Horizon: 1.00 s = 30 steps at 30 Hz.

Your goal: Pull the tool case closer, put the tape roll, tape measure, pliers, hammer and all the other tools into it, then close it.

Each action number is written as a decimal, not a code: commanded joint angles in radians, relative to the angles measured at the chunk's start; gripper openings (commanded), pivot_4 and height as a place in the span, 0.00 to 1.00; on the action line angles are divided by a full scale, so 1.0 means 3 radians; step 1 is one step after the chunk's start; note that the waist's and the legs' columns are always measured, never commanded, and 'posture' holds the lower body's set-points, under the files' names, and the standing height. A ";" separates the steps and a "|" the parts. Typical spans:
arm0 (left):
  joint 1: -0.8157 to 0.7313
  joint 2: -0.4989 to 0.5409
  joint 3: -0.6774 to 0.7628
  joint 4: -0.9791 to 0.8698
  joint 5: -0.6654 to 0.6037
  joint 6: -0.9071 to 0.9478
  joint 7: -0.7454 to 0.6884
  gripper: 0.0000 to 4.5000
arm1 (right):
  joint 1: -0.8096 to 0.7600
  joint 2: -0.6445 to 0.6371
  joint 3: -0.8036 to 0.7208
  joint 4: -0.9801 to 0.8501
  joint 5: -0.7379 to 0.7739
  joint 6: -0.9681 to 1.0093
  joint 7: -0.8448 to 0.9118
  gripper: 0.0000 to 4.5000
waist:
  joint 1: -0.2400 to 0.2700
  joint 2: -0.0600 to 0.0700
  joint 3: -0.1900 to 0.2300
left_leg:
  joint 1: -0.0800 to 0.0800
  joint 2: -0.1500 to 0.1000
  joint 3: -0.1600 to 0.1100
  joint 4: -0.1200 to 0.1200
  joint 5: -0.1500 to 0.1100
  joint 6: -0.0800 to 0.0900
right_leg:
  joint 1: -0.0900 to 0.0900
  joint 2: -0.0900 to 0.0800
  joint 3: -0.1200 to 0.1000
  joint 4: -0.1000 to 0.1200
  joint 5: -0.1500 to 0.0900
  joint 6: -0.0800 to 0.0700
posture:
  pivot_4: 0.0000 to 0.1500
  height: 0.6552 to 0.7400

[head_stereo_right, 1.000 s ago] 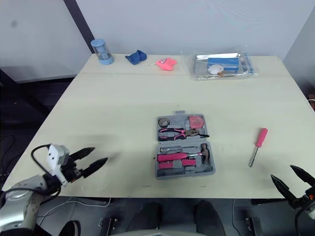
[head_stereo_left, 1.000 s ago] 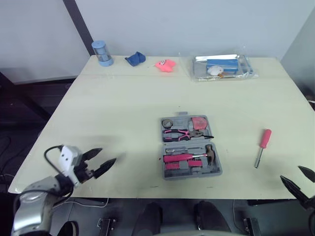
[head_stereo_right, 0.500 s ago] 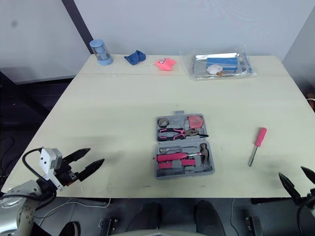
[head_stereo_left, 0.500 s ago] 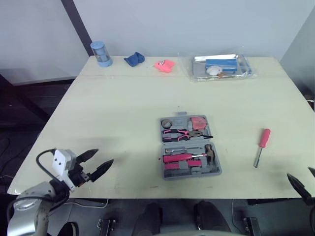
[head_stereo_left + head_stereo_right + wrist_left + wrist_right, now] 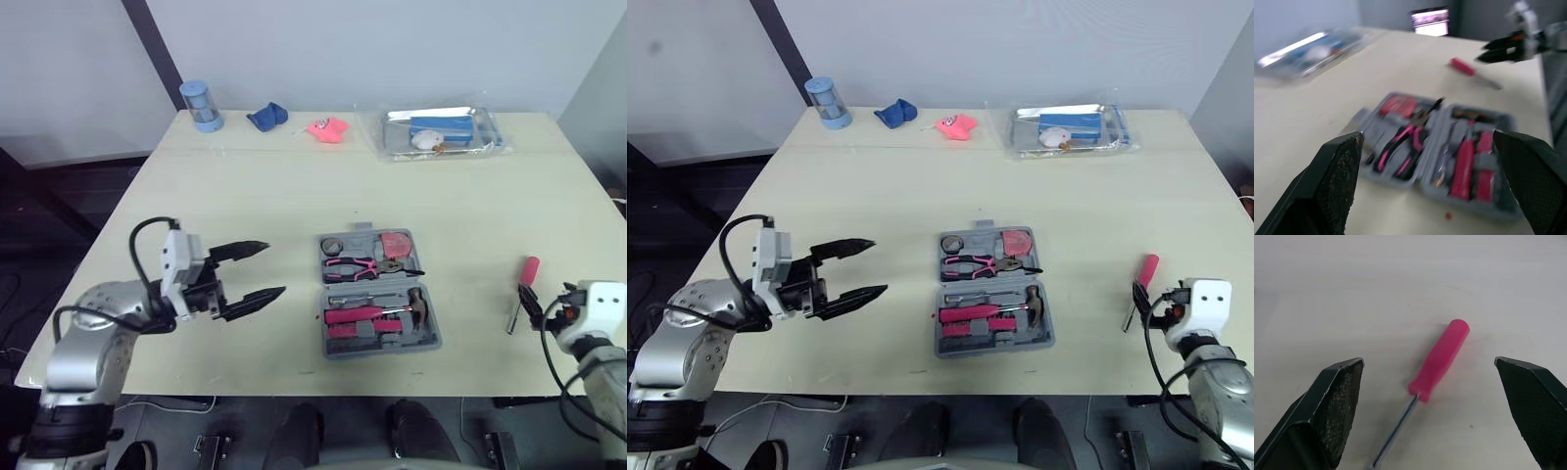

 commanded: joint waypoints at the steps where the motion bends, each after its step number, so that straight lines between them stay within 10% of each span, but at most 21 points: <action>1: -0.0115 0.0065 -0.0049 -0.0197 -0.0151 0.0089 -0.0076 0.99 | -0.0076 0.0049 0.0000 0.0024 -0.0121 0.0030 -0.0210 1.00 | 0.0000 0.0001 0.0001 | 0.0000 0.0000 0.0000 0.0000 0.0000 0.0000 | 0.0000 0.0000 0.0000 0.0000 0.0000 0.0000 | 1.00 1.00; 17: -0.0466 0.0253 -0.0315 -0.0547 -0.0399 0.0364 -0.0439 0.99 | -0.0563 0.0540 0.0085 0.0570 -0.0306 0.0049 -0.0876 1.00 | -0.0010 0.0013 0.0005 | -0.0002 0.0000 0.0001 -0.0002 0.0000 0.0000 | -0.0005 0.0001 0.0001 0.0002 0.0000 0.0000 | 1.00 1.00; 21: -0.0468 0.0249 -0.0312 -0.0565 -0.0411 0.0379 -0.0432 1.00 | -0.0596 0.0557 0.0082 0.0615 -0.0307 0.0015 -0.0915 0.75 | -0.0012 0.0013 0.0005 | -0.0002 0.0000 0.0000 -0.0002 0.0000 0.0000 | -0.0006 0.0001 0.0001 0.0002 0.0000 0.0000 | 1.00 1.00; 27: -0.0462 0.0248 -0.0309 -0.0568 -0.0426 0.0382 -0.0429 1.00 | -0.0616 0.0497 0.0116 0.0706 -0.0362 -0.0020 -0.0880 0.09 | -0.0011 0.0013 0.0005 | -0.0002 0.0000 0.0000 -0.0002 0.0000 0.0000 | -0.0005 0.0001 0.0001 0.0002 0.0000 0.0000 | 1.00 1.00; 30: -0.0440 0.0253 -0.0296 -0.0567 -0.0424 0.0374 -0.0435 1.00 | -0.0593 0.0474 0.0119 0.0690 -0.0371 -0.0023 -0.0854 0.08 | -0.0005 0.0013 0.0005 | -0.0003 0.0000 0.0001 -0.0001 0.0000 0.0000 | -0.0005 0.0001 0.0001 0.0001 0.0000 0.0000 | 1.00 1.00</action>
